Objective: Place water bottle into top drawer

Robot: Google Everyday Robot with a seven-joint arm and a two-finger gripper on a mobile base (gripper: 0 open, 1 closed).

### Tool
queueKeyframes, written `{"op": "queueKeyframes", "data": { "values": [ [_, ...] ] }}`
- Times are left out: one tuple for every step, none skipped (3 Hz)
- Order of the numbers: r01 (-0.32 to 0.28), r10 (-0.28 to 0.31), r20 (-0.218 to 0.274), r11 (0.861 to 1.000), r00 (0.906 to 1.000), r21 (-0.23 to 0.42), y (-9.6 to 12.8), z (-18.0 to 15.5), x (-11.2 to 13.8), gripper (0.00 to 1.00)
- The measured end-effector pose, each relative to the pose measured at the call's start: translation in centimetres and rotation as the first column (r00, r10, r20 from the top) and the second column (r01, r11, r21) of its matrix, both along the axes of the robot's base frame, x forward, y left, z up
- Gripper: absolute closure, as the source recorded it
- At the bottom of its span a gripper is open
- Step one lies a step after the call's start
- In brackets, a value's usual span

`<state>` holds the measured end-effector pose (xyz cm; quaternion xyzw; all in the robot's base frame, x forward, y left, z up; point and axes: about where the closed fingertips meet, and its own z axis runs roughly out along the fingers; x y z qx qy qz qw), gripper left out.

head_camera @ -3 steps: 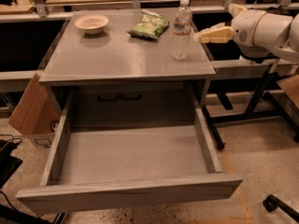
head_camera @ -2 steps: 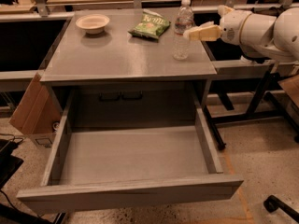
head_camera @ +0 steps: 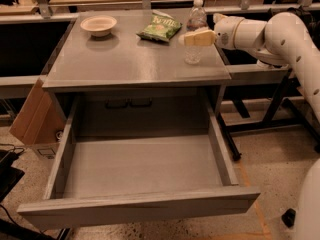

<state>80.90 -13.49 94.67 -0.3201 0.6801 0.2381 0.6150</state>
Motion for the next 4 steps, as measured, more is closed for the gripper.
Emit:
{"op": "queueKeyframes", "data": {
  "values": [
    [-0.023,0.024,-0.018,0.999,0.9996,0.027,2.3,-1.8,1.3,0.27],
    [-0.029,0.030,-0.020,0.999,0.9993,0.036,3.0,-2.5,1.8,0.49],
    [-0.028,0.029,-0.020,0.998,0.9994,0.048,3.2,-3.2,2.2,0.74],
    [-0.044,0.044,0.002,0.998,0.9990,0.053,3.5,-2.6,2.4,0.95]
  ]
}}
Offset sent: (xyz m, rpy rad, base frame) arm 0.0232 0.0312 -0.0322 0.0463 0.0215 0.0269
